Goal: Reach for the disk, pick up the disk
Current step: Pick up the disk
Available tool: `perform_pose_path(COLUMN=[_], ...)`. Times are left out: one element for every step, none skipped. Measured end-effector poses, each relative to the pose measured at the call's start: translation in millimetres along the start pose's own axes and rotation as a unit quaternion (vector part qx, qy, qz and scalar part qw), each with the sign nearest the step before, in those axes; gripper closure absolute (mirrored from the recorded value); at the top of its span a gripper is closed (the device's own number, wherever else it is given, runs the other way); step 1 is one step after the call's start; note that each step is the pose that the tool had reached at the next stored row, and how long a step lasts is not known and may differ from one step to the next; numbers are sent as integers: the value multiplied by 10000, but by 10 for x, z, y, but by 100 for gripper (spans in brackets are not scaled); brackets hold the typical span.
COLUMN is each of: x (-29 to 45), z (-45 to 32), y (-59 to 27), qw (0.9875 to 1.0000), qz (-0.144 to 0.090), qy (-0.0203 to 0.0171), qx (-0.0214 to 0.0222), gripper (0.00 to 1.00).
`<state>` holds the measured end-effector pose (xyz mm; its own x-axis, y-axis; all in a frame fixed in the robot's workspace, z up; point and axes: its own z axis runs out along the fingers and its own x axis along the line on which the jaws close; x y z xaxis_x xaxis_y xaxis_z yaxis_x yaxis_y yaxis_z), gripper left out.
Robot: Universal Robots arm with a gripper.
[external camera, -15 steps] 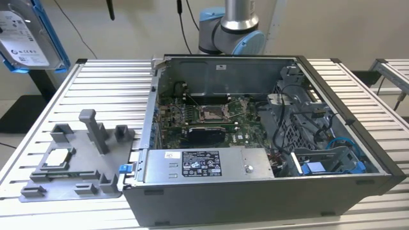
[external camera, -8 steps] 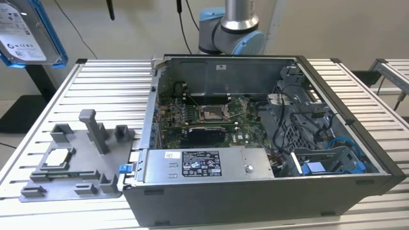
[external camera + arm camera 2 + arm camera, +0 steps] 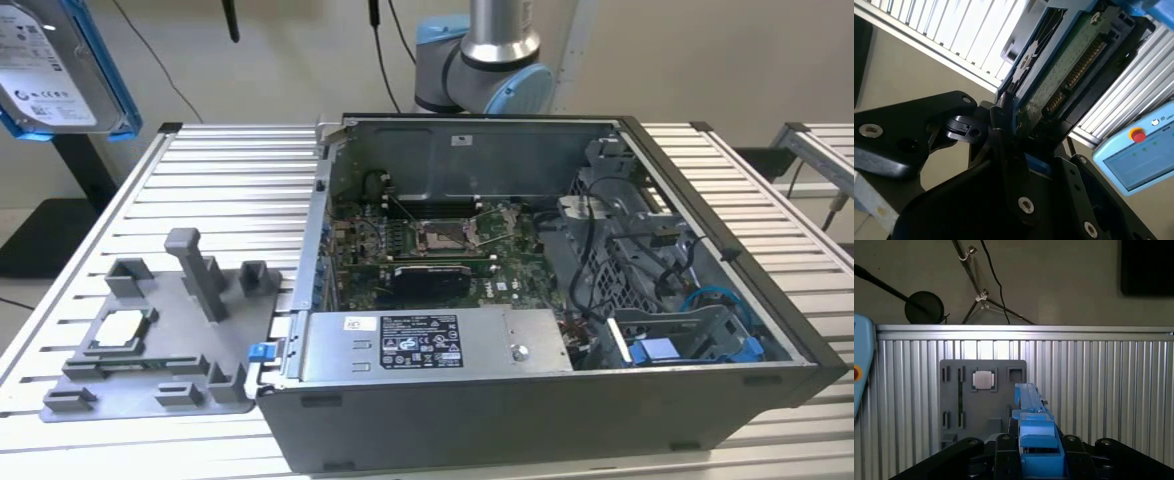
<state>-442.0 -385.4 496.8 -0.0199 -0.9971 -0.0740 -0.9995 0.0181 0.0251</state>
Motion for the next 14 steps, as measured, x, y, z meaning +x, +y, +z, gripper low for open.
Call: perform_pose_path(x=[0, 0, 1, 0, 0, -1, -1, -2, -2, -3, -3, -3, -4, -4], z=[0, 0, 0, 0, -1, -1, -2, -2, -3, -3, -4, -4, -5, -5], y=[0, -3, -10, -22, -36, -54, -72, -91, -110, -130, -151, -172, -193, -212], qw=[10000, 10000, 10000, 10000, 10000, 10000, 10000, 10000, 10000, 10000, 10000, 10000, 10000, 10000], qz=[0, 0, -1, -1, 0, 0, 0, 0, 0, 0, 0, 0, 0, 0], qy=[0, -1, -1, -1, -1, -1, -1, -1, -2, -2, -2, -2, -2, -3], qx=[0, 0, 0, 0, 0, 0, 0, 0, 0, 0, 0, -1, -1, -1], gripper=[100, 100, 100, 100, 100, 100, 100, 100, 100, 100, 100, 100, 100, 100])
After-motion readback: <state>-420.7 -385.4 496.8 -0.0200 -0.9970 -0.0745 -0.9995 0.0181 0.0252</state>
